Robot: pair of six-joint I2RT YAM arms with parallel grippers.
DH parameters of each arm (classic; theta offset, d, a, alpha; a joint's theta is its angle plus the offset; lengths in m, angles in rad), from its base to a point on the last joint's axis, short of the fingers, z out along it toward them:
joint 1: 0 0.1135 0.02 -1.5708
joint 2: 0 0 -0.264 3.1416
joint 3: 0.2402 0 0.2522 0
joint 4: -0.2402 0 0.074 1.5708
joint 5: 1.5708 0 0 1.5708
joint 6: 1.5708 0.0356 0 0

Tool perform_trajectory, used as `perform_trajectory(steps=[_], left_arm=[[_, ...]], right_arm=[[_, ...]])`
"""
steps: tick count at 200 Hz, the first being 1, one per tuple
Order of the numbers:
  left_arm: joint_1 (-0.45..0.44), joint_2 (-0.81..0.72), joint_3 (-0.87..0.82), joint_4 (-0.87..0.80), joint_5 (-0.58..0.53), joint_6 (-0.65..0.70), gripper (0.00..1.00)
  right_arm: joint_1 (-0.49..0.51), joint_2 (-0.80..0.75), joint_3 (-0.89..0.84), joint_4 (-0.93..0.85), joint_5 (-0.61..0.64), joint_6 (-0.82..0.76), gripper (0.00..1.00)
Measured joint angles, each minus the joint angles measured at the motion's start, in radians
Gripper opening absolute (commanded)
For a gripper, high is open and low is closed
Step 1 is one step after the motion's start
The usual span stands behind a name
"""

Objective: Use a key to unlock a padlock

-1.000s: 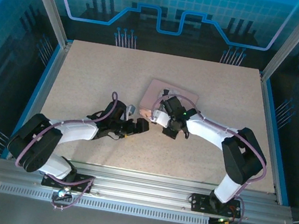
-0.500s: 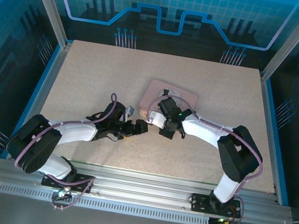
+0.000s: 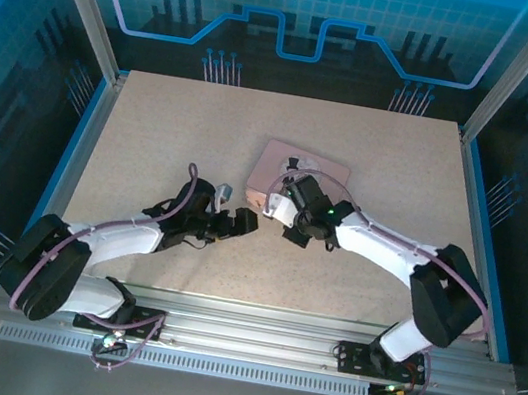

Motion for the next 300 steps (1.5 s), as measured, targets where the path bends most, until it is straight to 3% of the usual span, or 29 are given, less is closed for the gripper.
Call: perform_trajectory(steps=[64,104,159,212,264,300], left_arm=[[0.005,-0.138,-0.002,-0.094,-0.047,0.001,0.99],[0.023,-0.175,0.013,-0.164,-0.065,0.006,0.99],[0.050,-0.174,0.089,-0.233,-0.074,0.030,0.99],[0.050,-0.146,0.181,-0.292,-0.060,0.059,0.99],[0.050,-0.142,0.224,-0.332,-0.047,0.087,0.99],[0.050,-0.141,0.224,-0.335,-0.045,0.087,0.99]], right_arm=[[-0.003,-0.168,-0.040,-0.020,0.034,0.098,0.00],[-0.065,-0.239,-0.040,-0.065,0.045,0.216,0.00],[-0.237,-0.369,-0.040,-0.140,0.035,0.413,0.00],[-0.430,-0.386,-0.041,-0.203,0.006,0.587,0.00],[-0.649,-0.300,-0.101,-0.181,-0.112,0.737,0.00],[-0.710,-0.199,-0.117,-0.142,-0.185,0.813,0.00]])
